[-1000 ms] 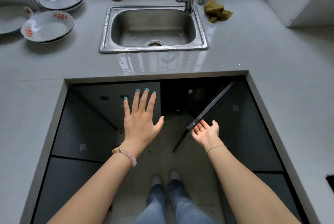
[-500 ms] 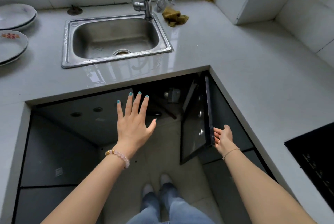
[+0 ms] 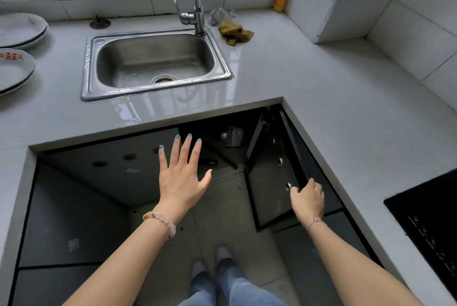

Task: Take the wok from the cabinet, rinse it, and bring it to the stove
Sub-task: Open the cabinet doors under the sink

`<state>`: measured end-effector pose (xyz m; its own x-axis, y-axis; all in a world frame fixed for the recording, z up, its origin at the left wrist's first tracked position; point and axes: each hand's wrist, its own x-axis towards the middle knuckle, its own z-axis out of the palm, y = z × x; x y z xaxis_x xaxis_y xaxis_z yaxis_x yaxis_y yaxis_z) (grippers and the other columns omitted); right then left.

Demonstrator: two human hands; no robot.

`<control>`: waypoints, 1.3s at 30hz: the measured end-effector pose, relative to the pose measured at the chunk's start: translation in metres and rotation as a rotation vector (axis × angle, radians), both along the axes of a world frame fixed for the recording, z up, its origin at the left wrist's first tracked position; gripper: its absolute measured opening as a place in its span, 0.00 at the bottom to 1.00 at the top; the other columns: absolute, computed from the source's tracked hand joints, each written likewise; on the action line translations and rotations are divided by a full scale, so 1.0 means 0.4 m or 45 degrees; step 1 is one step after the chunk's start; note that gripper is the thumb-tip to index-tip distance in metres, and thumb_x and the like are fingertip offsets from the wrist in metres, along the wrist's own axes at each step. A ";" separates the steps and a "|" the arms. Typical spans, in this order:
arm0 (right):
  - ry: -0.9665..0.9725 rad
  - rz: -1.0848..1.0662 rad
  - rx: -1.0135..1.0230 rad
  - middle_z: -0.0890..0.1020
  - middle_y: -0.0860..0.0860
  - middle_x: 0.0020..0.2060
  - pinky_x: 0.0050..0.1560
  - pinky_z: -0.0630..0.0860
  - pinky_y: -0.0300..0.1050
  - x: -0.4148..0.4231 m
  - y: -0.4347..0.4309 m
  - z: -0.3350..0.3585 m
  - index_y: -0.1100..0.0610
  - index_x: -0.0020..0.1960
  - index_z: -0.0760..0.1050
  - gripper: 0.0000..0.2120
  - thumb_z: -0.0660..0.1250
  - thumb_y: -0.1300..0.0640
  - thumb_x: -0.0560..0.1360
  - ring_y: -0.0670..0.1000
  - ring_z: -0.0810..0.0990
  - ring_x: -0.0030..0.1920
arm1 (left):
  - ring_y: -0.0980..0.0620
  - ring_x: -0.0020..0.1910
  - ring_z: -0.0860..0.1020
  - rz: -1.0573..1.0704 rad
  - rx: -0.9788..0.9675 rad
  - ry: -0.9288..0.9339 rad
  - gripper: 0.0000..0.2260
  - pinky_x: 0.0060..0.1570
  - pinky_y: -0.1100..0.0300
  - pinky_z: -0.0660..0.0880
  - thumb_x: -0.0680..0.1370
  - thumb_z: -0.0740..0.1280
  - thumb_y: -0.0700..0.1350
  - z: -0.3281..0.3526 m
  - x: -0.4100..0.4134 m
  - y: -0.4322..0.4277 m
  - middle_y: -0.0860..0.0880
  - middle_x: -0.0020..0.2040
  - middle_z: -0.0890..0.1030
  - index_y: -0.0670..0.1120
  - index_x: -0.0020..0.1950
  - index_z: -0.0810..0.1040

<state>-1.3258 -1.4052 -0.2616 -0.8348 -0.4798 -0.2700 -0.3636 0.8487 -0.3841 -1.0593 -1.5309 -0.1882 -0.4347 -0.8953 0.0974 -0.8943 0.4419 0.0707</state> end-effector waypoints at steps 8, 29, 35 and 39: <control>0.334 0.403 0.155 0.65 0.56 0.72 0.73 0.55 0.56 0.034 -0.037 0.000 0.58 0.74 0.58 0.31 0.61 0.51 0.73 0.55 0.59 0.74 | 0.45 0.76 0.48 0.058 0.034 0.026 0.33 0.72 0.41 0.42 0.75 0.56 0.61 -0.020 0.013 -0.012 0.47 0.77 0.55 0.48 0.76 0.53; -0.060 0.781 -0.237 0.70 0.50 0.69 0.70 0.63 0.48 0.208 -0.363 0.002 0.57 0.72 0.64 0.24 0.61 0.53 0.77 0.49 0.63 0.71 | 0.44 0.68 0.69 1.273 1.528 2.797 0.22 0.64 0.42 0.66 0.80 0.52 0.55 -0.175 0.025 -0.343 0.44 0.69 0.71 0.43 0.66 0.70; 0.036 0.932 -0.091 0.68 0.51 0.71 0.73 0.59 0.48 0.190 -0.402 -0.022 0.57 0.73 0.60 0.26 0.60 0.51 0.78 0.50 0.61 0.73 | 0.43 0.69 0.67 1.320 1.482 3.044 0.23 0.65 0.41 0.64 0.80 0.48 0.56 -0.215 0.011 -0.419 0.42 0.69 0.70 0.43 0.66 0.69; 0.129 1.040 -0.046 0.66 0.51 0.72 0.74 0.56 0.51 0.190 -0.418 -0.018 0.57 0.75 0.58 0.29 0.60 0.49 0.77 0.50 0.58 0.75 | 0.45 0.69 0.67 1.312 1.476 3.053 0.23 0.65 0.42 0.63 0.80 0.48 0.55 -0.208 0.001 -0.433 0.42 0.69 0.69 0.43 0.67 0.68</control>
